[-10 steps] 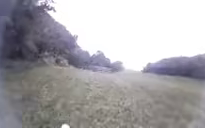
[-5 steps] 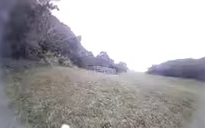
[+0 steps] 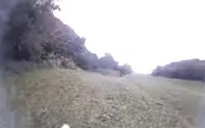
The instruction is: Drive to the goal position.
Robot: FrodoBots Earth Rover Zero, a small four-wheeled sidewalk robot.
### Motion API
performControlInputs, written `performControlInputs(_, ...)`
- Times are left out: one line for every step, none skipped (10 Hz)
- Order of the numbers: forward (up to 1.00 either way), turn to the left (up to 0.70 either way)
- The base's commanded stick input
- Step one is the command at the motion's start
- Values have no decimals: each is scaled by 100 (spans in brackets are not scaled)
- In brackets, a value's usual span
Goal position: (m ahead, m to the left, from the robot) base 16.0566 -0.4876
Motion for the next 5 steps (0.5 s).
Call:
performControlInputs(70, 0)
performControlInputs(70, 0)
performControlInputs(70, 0)
performControlInputs(70, 0)
performControlInputs(70, 0)
